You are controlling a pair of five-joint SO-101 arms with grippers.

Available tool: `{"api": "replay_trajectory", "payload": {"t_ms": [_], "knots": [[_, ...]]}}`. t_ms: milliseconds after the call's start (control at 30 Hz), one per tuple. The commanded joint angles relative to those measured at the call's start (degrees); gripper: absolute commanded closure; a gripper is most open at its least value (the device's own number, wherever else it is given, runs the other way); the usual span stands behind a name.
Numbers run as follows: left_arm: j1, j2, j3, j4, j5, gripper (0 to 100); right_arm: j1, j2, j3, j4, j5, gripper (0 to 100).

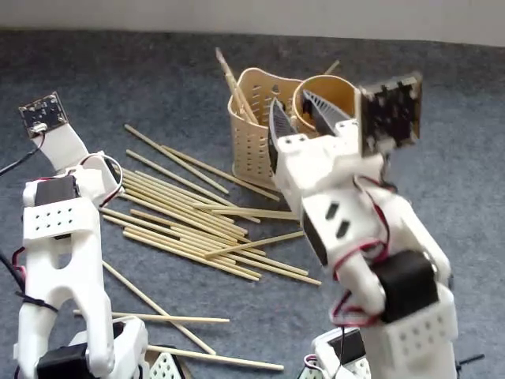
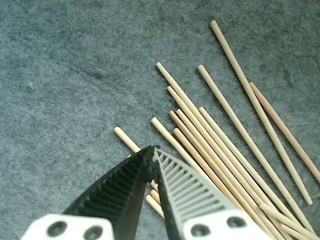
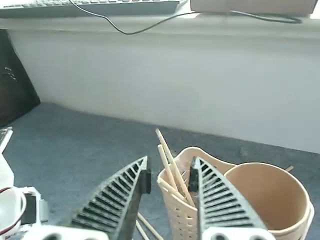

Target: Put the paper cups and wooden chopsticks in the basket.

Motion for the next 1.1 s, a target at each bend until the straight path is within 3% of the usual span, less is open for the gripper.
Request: {"api": "replay_trajectory", "payload": {"t_ms": [0,200,433,633,833,967,1067], "knots": [[-0.13,-2.07,-0.75,-0.97,-0.18,98,-1.89,-6.2,-3.03,5.85,-1.14,87.2],[4.18,-2.15,-2.95,0.0,-6.95,98,-1.8,-8.84,-2.95,13.76,-1.14,87.2],[9.54,-1.71,-9.19,10.73,-19.87,98,0.31,-12.26,4.26,20.0,-0.7,87.2],[10.95,-1.63,-19.03,25.85,-34.99,98,8.22,-20.35,18.24,15.08,-0.7,87.2],[15.52,-1.63,-23.78,39.03,-51.34,98,9.54,-30.02,34.77,10.15,-0.62,87.2],[20.97,-1.63,-23.34,45.71,-57.85,98,9.63,-35.74,44.62,6.02,-0.62,87.2],[24.66,-2.15,-20.79,46.42,-60.4,98,9.71,-39.08,50.42,2.86,-0.26,87.2]]}}
